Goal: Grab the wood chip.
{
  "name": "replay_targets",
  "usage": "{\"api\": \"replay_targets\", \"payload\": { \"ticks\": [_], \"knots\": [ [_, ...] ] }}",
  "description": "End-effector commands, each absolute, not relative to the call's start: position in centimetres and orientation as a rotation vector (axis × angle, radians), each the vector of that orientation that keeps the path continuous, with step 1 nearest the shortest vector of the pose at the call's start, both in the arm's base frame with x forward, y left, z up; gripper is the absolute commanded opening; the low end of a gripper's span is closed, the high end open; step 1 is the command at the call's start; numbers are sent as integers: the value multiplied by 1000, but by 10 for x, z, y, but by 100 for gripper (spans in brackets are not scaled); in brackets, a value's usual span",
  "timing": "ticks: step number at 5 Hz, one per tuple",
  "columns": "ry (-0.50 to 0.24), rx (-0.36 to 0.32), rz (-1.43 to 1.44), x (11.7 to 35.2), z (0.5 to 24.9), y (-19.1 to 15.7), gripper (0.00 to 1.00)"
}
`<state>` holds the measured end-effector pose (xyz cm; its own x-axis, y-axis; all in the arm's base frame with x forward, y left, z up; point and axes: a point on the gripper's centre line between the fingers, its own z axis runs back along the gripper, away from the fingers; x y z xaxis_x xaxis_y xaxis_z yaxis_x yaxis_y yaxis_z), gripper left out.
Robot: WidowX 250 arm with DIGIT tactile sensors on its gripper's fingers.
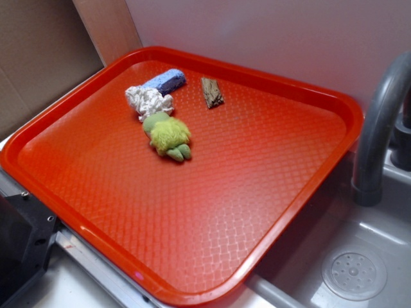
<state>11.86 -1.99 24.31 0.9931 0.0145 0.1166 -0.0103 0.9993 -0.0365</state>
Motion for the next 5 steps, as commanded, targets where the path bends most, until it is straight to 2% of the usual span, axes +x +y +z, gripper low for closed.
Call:
{"api": "replay_targets", "payload": {
  "ticks": [1,2,3,4,5],
  "knots": [
    [-117,-36,12,119,243,-20,100],
    [-114,-40,263,167,193,-24,100],
    [-241,-89,509,213,151,-44,100],
    [-297,-180,673,259,118,-49,100],
    [-340,-137,649,299,88,-47,100]
  ]
}}
